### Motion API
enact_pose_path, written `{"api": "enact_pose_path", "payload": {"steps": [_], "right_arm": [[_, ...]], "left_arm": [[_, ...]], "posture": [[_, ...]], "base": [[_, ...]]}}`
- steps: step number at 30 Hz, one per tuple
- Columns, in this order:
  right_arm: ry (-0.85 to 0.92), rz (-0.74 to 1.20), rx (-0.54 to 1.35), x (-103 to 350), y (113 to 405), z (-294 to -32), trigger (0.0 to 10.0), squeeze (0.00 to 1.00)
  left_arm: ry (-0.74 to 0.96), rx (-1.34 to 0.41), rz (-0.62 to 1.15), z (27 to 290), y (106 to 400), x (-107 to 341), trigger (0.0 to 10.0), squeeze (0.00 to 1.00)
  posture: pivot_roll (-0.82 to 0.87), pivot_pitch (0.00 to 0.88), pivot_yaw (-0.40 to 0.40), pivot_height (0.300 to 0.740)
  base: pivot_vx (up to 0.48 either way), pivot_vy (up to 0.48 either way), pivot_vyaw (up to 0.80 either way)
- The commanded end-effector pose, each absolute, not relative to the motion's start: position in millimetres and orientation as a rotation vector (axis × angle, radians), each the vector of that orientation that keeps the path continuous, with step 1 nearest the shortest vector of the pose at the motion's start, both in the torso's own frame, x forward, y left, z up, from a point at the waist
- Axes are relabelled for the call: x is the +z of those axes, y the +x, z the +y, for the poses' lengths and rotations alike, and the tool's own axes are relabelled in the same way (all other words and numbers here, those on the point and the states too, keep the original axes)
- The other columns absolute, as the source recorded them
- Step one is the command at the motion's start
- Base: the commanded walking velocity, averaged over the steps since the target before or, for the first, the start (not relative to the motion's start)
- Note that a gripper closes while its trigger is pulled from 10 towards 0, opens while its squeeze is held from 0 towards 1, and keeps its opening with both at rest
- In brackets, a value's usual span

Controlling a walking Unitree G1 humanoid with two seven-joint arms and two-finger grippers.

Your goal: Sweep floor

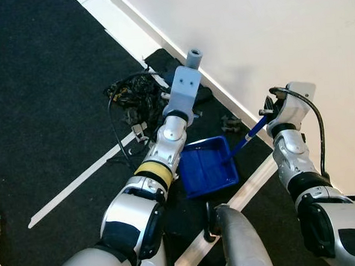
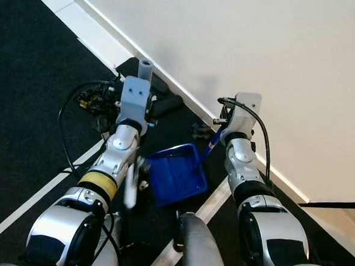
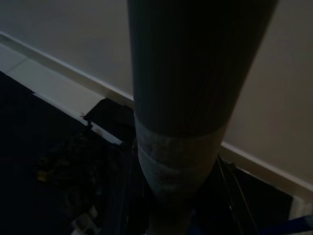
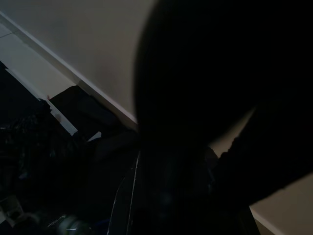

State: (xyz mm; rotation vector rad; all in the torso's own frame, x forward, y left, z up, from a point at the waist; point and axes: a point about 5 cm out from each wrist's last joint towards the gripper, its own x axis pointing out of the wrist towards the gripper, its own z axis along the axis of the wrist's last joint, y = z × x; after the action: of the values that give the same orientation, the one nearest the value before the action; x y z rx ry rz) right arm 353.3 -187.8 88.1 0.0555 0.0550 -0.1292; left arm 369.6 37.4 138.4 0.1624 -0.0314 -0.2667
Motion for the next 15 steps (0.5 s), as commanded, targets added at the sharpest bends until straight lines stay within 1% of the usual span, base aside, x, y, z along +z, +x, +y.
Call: {"api": "enact_pose_path", "payload": {"steps": [1,2,4,5,8,13,15], "right_arm": [[0.024,0.222,-0.122,51,334,-189,10.0,0.0],[0.024,0.222,-0.122,51,334,-189,10.0,0.0],[0.025,0.223,-0.122,51,334,-189,10.0,0.0],[0.025,0.223,-0.122,51,334,-189,10.0,0.0],[0.027,0.223,-0.121,52,335,-189,10.0,0.0],[0.033,0.224,-0.12,53,336,-189,10.0,0.0],[0.04,0.226,-0.121,53,336,-189,10.0,0.0]], "left_arm": [[0.088,-0.404,-0.074,-16,357,155,10.0,0.0],[0.088,-0.404,-0.074,-16,357,155,10.0,0.0],[0.05,-0.474,-0.09,-36,350,164,10.0,0.0],[0.05,-0.474,-0.09,-36,350,164,10.0,0.0],[-0.007,-0.547,-0.108,-57,343,177,10.0,0.0],[-0.054,-0.601,-0.124,-59,339,189,10.0,0.0],[-0.041,-0.64,-0.134,-49,336,192,10.0,0.0]], "posture": [[0.07,0.333,-0.083,0.74],[0.07,0.333,-0.083,0.74],[0.07,0.332,-0.085,0.74],[0.07,0.332,-0.085,0.74],[0.07,0.334,-0.086,0.74],[0.09,0.33,-0.084,0.74],[0.1,0.332,-0.083,0.74]], "base": [[0.0,0.0,0.0],[0.0,0.0,0.0],[0.0,0.0,0.0],[0.0,0.0,0.0],[0.0,0.0,0.0],[0.0,0.0,0.0],[0.0,0.0,0.0]]}}
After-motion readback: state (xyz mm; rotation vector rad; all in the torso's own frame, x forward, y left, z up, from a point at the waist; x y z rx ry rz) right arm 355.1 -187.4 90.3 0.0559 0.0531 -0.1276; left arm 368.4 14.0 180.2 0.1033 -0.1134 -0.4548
